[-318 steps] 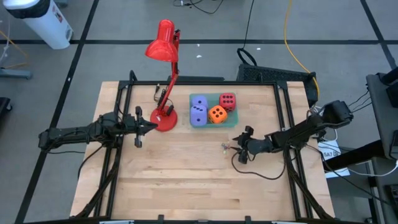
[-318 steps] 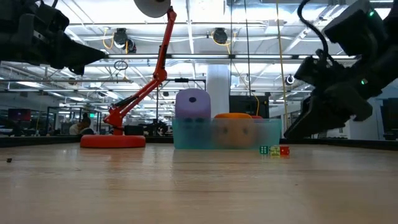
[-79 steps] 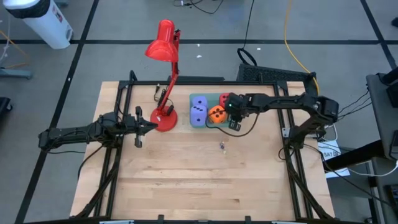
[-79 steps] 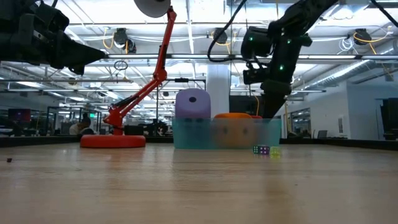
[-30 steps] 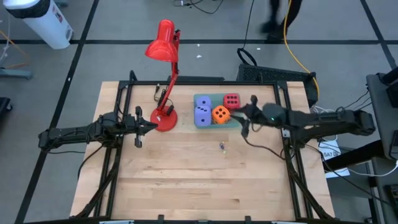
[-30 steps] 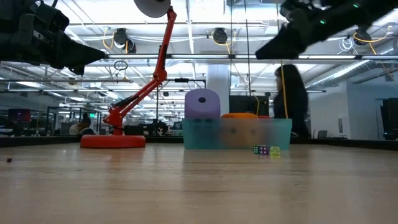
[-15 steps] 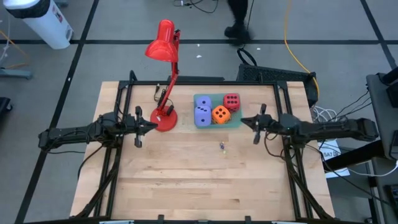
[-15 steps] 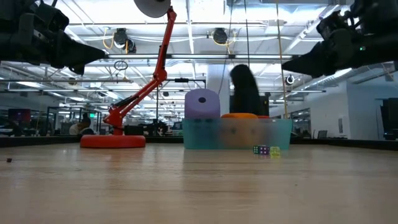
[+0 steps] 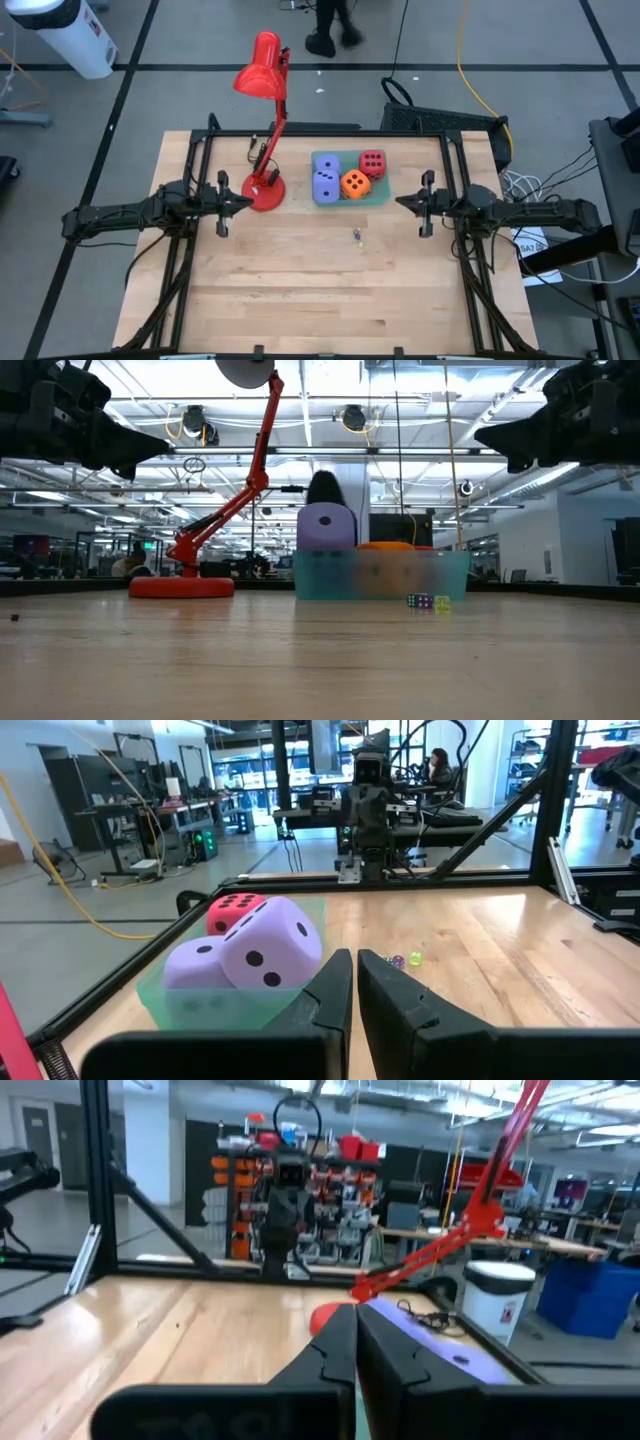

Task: Pick & Place Dice
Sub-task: Put the light green die into the green bin

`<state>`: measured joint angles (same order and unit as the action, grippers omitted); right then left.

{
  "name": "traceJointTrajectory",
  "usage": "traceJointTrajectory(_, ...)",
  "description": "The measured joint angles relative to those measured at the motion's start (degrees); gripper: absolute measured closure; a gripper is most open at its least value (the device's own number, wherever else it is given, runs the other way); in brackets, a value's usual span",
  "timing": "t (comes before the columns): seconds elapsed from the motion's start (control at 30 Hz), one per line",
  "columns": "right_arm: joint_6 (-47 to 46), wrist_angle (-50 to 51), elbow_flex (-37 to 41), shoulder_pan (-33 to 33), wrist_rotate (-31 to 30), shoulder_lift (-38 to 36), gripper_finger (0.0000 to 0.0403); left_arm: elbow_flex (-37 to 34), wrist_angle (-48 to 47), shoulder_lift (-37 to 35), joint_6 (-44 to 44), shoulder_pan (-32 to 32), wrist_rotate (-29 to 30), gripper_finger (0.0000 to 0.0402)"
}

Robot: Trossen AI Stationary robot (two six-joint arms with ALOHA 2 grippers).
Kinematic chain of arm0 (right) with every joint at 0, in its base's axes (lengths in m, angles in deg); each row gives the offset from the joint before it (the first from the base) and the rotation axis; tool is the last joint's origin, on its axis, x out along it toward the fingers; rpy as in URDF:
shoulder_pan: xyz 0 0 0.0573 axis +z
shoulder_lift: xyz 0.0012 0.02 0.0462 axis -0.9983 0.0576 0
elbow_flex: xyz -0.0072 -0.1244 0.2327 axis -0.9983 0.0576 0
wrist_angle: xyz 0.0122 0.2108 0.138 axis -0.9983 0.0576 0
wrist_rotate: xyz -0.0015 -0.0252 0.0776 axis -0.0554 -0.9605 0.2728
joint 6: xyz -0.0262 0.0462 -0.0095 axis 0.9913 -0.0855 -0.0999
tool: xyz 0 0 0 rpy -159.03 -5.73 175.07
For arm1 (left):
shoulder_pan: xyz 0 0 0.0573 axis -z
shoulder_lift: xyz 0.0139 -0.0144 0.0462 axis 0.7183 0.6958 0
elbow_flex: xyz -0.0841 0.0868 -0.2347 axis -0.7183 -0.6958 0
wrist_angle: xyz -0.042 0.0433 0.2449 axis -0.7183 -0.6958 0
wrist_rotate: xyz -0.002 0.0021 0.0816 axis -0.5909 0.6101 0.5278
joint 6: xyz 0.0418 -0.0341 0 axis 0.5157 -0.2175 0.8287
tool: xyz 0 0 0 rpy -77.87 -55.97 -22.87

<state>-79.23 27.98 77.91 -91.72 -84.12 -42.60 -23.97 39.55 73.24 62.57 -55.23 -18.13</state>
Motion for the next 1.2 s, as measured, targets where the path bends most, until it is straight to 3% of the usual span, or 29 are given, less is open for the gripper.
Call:
traceJointTrajectory(0.3, -0.44, 1.09, 0.09, 1.10, 3.41, 0.67, 0.0402, 0.00, 0.00, -0.01, 0.05, -0.02, 0.02, 0.0369)
traceJointTrajectory(0.53, -0.55, 5.60, -7.39, 9.22, -11.56, 12.23, 0.0403, 0.00, 0.01, 0.00, 0.07, 0.00, 0.02, 0.0369)
traceJointTrajectory(0.63, -1.01, 5.84, -12.36, 14.48, -23.63, 20.43, 0.0403, 0.00, -0.01, -0.01, 0.10, -0.02, 0.02, 0.0369)
traceJointTrajectory(0.77, -0.69, 5.79, -19.40, 21.55, -31.12, 32.15, 0.0403, 0.00, -0.06, -0.01, 0.10, -0.02, 0.02, 0.0369)
traceJointTrajectory(0.9, -2.08, 6.36, -24.16, 27.51, -43.43, 43.46, 0.0396, 0.00, -0.09, 0.00, 0.10, -0.02, 0.02, 0.0369)
traceJointTrajectory(1.03, -7.76, 5.68, -27.28, 30.75, -46.32, 52.06, 0.0362, 0.00, -0.41, 0.00, 0.10, -0.02, 0.02, 0.0369)
traceJointTrajectory(1.2, -17.18, 6.00, -27.82, 33.26, -46.09, 60.29, 0.0281, 0.00, -0.71, -0.02, 0.10, -0.02, 0.02, 0.0369)
